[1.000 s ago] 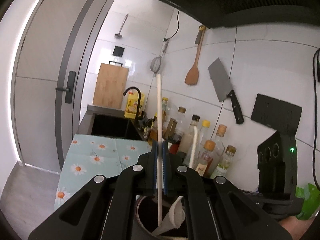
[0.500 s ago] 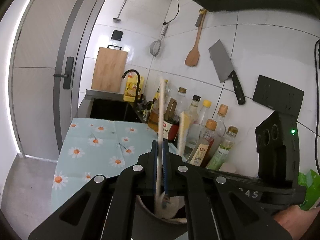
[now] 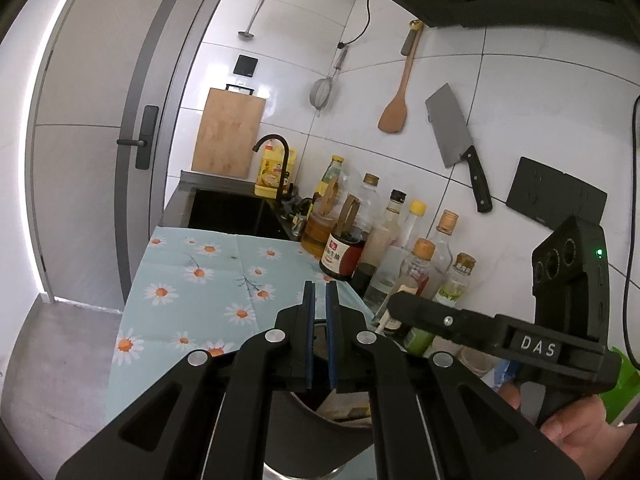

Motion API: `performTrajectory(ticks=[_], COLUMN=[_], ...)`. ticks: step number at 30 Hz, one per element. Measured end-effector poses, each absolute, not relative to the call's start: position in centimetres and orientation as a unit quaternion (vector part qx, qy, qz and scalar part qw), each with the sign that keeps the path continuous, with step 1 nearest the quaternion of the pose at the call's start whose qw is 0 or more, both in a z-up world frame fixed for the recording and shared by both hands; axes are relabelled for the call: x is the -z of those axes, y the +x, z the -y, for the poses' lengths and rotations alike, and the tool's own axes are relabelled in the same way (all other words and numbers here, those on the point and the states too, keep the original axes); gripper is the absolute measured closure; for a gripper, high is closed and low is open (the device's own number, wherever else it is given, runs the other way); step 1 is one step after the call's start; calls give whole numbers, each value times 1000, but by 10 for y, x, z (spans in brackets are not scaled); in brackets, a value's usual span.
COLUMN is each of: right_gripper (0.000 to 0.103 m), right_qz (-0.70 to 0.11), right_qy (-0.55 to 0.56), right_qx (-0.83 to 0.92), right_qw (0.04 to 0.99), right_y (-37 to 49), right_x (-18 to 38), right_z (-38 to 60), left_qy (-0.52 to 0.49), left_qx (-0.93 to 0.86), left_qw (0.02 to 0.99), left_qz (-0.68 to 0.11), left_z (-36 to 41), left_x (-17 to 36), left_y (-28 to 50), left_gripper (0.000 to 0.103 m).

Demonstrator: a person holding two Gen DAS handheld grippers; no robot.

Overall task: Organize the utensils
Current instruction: 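Open the left gripper to drop the chopstick while the right gripper releases the yellow spoon into the holder, then move both open grippers down toward the chopstick and white spoon on the cloth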

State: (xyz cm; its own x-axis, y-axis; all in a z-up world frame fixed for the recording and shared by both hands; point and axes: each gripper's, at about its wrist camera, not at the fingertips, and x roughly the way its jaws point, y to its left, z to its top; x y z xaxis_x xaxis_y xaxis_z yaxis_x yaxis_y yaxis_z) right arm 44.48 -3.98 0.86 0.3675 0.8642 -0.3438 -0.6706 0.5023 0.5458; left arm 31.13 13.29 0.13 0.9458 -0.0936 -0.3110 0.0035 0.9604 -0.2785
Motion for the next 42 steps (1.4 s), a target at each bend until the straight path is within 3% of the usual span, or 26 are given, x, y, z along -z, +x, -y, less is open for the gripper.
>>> performTrajectory(ticks=[2,10,12,22,33,36,37,39,42], right_gripper=[67,67,67,67,62,55,54,54,54], right_qz=[-305,-294,-294,-318,-368,-382,-388,-399,-416], right_qy=[171,189,192,194,183,183,183,183,189], right_qx=[-480,-493,-494,-507,-494,-490,-489,-485,-483], right_qw=[805,797,795,777,766,762,760,757,747], right_y=[444,425,419,387,365,365,366,366,369], right_x=[-11,-32,-35,-34,6,15,18,27,40], right_z=[45,67,76,111,125,126,126,126,125], left_qy=[-144,-149,-150,-158,-170,-174,-174,-174,-170], left_qx=[26,13,11,9,-10,-20,-22,-21,-29], left_qw=[976,977,976,971,949,941,938,932,923], left_qz=[-161,-154,-156,-181,-265,-289,-299,-317,-344], left_z=[-133,-133,-132,-124,-124,-126,-127,-125,-125], left_x=[-4,-18,-20,-16,20,32,37,45,57], left_y=[306,277,268,232,212,210,210,211,213], left_gripper=[89,88,82,82,82,82,81,68,68])
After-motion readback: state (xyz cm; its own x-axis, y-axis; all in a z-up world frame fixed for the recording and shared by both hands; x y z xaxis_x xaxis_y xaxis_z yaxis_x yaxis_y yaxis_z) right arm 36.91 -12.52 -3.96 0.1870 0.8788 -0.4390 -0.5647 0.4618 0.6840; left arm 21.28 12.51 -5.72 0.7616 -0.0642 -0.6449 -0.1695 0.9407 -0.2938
